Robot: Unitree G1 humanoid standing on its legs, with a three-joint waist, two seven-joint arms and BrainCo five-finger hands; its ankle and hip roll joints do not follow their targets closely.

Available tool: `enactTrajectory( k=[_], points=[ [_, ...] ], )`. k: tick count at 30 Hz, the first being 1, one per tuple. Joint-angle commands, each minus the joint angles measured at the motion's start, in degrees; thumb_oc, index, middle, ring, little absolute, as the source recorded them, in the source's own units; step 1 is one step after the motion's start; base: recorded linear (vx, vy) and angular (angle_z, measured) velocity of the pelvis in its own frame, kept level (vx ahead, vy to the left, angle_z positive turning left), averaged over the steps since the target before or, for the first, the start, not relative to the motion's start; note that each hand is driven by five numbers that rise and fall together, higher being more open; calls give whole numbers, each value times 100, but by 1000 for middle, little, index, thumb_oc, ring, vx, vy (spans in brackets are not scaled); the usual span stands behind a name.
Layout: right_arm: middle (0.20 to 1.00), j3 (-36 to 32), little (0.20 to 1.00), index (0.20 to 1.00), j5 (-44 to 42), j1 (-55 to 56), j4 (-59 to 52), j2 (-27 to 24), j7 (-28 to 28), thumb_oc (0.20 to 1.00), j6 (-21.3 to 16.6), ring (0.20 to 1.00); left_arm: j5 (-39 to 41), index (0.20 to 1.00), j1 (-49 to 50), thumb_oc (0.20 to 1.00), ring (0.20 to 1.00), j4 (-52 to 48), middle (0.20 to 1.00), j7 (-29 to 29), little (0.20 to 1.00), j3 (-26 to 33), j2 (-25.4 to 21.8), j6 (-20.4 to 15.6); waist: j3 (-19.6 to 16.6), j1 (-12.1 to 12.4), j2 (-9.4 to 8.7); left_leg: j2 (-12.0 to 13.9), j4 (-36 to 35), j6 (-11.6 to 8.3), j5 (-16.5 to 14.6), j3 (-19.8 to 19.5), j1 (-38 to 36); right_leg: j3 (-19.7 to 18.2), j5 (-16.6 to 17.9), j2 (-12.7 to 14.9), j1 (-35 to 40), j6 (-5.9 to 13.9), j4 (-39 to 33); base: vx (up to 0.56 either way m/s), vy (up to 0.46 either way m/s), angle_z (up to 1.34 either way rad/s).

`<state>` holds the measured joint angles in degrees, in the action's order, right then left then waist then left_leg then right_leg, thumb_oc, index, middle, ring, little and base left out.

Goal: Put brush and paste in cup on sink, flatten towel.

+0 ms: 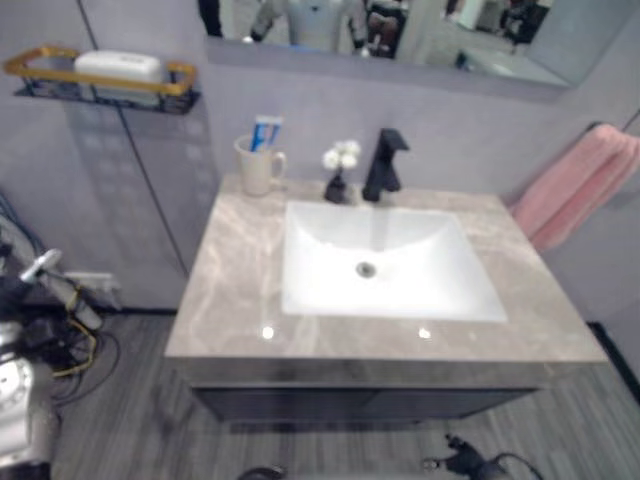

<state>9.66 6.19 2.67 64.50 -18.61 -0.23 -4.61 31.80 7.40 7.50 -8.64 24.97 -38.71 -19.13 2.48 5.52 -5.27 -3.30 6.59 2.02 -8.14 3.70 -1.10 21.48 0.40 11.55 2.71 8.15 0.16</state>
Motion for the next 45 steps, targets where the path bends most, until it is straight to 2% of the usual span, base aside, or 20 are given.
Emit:
enactTrajectory(
  k=[1,3,7,9,10,11,12,13,14,17,19,21,22,23,25,30,35,41,45],
  points=[
    [1000,149,1000,1000,-169,-265,102,-359,-126,1000,-94,1000,186,1000,-397,1000,1000,-306,1000,96,1000,-16,-263,-191,-28,-147,216,632,-753,-251,222,-79,-330,48,-41,-389,3,-66,-33,98,-229,-3],
    [1000,141,1000,1000,-195,-258,114,-370,-122,1000,-85,1000,196,1000,-396,1000,1000,-300,1000,103,1000,-13,-284,-179,-35,-166,224,682,-826,-288,275,-71,-354,45,-89,-435,-14,-99,-19,88,-208,-6],
    [1000,219,1000,1000,-200,-179,185,-358,-154,1000,-126,1000,230,1000,-572,1000,1000,-335,1000,91,1000,-166,-251,-177,31,-312,241,964,-798,-519,557,-22,-206,30,-282,-673,-154,-307,70,85,-298,7],
    [1000,262,1000,1000,-217,-135,224,-379,-155,1000,-139,1000,253,1000,-687,1000,1000,-336,1000,78,1000,-277,-188,-153,102,-315,219,1074,-331,-607,650,-20,-2,38,-387,-790,-93,-438,45,69,-248,6],
    [1000,260,1000,1000,-217,-136,225,-379,-154,1000,-139,1000,252,1000,-691,1000,1000,-334,1000,77,1000,-280,-189,-153,101,-317,221,1077,-305,-609,638,-26,15,42,-387,-792,-96,-440,44,30,-234,4],
    [1000,323,1000,1000,-173,-167,283,-423,-148,1000,-132,1000,260,1000,-785,1000,1000,-328,1000,45,1000,-339,-170,-147,225,-274,195,1051,172,-642,709,-163,241,57,-401,-835,-73,-519,40,19,-180,2],
    [1000,367,1000,1000,-143,-179,296,-445,-146,1000,-118,1000,302,1000,-833,1000,1000,-341,1000,13,1000,-361,-167,-160,251,-266,181,1046,182,-642,789,-222,296,76,-419,-842,-98,-529,48,72,-236,3],
    [1000,380,1000,1000,-127,-159,304,-480,-145,1000,-99,1000,277,1000,-899,1000,1000,-323,1000,-51,1000,-380,-209,-135,257,-309,182,1175,-264,-665,871,-253,298,95,-539,-875,-111,-510,98,63,-104,-3],
    [1000,380,1000,1000,-127,-157,302,-481,-144,1000,-99,1000,275,1000,-903,1000,1000,-320,1000,-55,1000,-384,-210,-134,252,-315,183,1178,-333,-672,903,-256,268,101,-552,-877,-115,-510,110,34,-57,6],
    [1000,297,1000,1000,-211,-175,309,-579,-191,1000,-72,1000,169,1000,-988,1000,1000,-338,1000,-196,1000,-371,-270,-166,386,-340,166,1206,-1130,-716,1409,-467,776,188,-579,-809,-204,-531,264,-77,25,21],
    [1000,276,1000,1000,-234,-211,342,-585,-231,1000,-75,1000,161,1000,-1012,1000,1000,-340,1000,-248,1000,-333,-285,-197,452,-319,173,1185,-1159,-700,1452,-538,966,228,-583,-793,-260,-570,355,-59,96,8],
    [1000,267,1000,1000,-269,-257,354,-627,-223,1000,-95,1000,145,1000,-809,1000,1000,-427,1000,-255,1000,-92,-344,-223,514,-179,293,1220,-1159,-731,1527,-776,1002,74,-754,-799,-303,-601,756,47,171,-1],
    [1000,268,1000,1000,-269,-258,353,-628,-223,1000,-94,1000,144,1000,-808,1000,1000,-431,1000,-255,1000,-89,-341,-221,509,-189,296,1218,-1159,-728,1539,-786,1016,83,-752,-797,-314,-603,761,129,243,-36],
    [1000,230,1000,1000,-266,-278,422,-647,-170,1000,-93,1000,131,1000,-558,1000,1000,-537,1000,-211,1000,139,-322,-204,464,-42,323,1199,-1082,-647,1481,-1071,800,-109,-907,-731,-312,-585,1047,157,279,-38],
    [1000,126,1000,1000,-276,-193,428,-609,-136,1000,-96,1000,123,1000,-391,1000,1000,-569,1000,-144,1000,221,-278,-187,420,-54,344,1117,-937,-612,1347,-1040,768,-119,-943,-601,-232,-533,1133,162,324,-62],
    [1000,-17,1000,1000,-334,-18,311,-417,-63,1000,-81,1000,46,1000,-67,1000,1000,-677,1000,-110,1000,370,-280,-179,287,23,276,855,-768,-408,994,-887,567,-230,-763,-357,36,-290,867,130,255,-18],
    [1000,66,1000,1000,-231,174,194,-245,7,1000,-69,1000,0,1000,98,1000,1000,-721,1000,-61,1000,423,-341,-87,214,-7,240,790,-1128,-342,990,-688,292,-239,-572,-284,159,-121,544,89,164,-16],
    [1000,82,1000,1000,-189,267,193,-192,30,1000,-23,1000,242,1000,-45,1000,1000,-462,1000,114,1000,251,-491,28,149,-108,202,739,-1159,-310,907,-581,296,-232,-342,-226,149,1,352,75,95,-6],
    [1000,95,1000,1000,-193,307,154,-206,61,1000,-12,1000,180,1000,-206,1000,1000,-120,1000,135,1000,189,-876,107,147,-192,185,723,-1159,-296,872,-508,334,-265,-196,-193,79,67,314,71,83,0]
  ],
)
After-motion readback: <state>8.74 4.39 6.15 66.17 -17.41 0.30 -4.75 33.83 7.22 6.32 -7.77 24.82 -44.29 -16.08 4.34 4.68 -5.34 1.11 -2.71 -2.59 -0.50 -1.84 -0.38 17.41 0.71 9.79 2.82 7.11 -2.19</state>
